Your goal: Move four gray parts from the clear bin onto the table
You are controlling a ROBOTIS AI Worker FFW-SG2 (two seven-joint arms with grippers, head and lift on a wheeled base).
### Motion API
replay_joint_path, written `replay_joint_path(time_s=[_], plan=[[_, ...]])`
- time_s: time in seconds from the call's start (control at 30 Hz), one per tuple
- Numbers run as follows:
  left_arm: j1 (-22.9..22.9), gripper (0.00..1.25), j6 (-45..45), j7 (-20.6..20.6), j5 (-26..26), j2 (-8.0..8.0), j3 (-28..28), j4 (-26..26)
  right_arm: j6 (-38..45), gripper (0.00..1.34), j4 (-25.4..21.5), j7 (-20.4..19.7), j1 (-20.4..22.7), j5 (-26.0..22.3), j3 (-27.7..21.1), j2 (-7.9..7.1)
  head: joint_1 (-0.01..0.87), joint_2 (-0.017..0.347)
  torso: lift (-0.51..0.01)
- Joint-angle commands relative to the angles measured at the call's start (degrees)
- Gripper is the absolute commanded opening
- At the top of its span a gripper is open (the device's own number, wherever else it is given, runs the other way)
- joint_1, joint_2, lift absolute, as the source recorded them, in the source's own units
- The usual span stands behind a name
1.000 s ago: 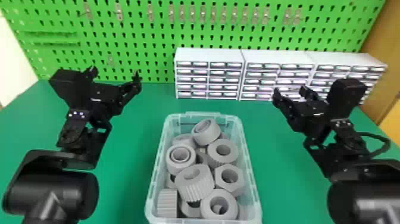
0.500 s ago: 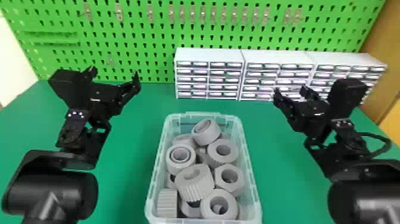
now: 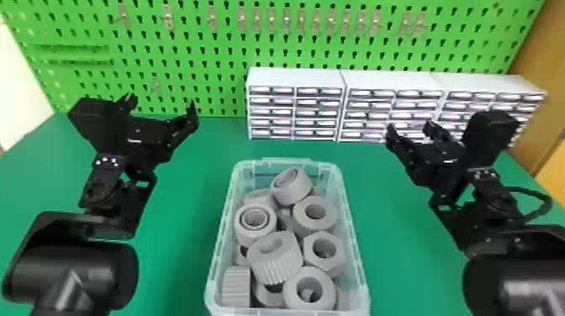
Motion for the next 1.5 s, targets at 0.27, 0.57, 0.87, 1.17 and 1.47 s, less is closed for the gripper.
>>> replay_joint_path(time_s=[0.27,0.57,0.87,1.17,1.47], plan=[[-0.2,1.14,0.0,0.0,0.0,0.01,-0.3,0.0,2.3,0.83,-0.9,0.0,0.0,-0.9,0.1,0.16,0.678,0.034,-0.05],[0.1,1.14,0.0,0.0,-0.1,0.01,-0.1,0.0,16.2,0.83,-5.4,0.0,-2.4,-1.3,1.0,-0.8,0.678,0.034,-0.05],[0.0,1.14,0.0,0.0,-0.3,0.01,0.1,0.0,31.6,0.83,-8.0,0.0,-6.0,-1.4,3.2,-1.24,0.678,0.034,-0.05],[0.0,1.14,0.0,0.0,-0.4,-0.07,0.0,0.0,41.6,0.83,-8.3,0.0,-9.9,-2.8,6.7,-2.21,0.678,0.034,-0.05],[0.0,1.14,0.0,0.0,-0.4,-0.07,0.0,0.0,46.4,0.83,-8.2,0.0,-12.9,-3.3,12.0,-2.47,0.678,0.034,-0.05]])
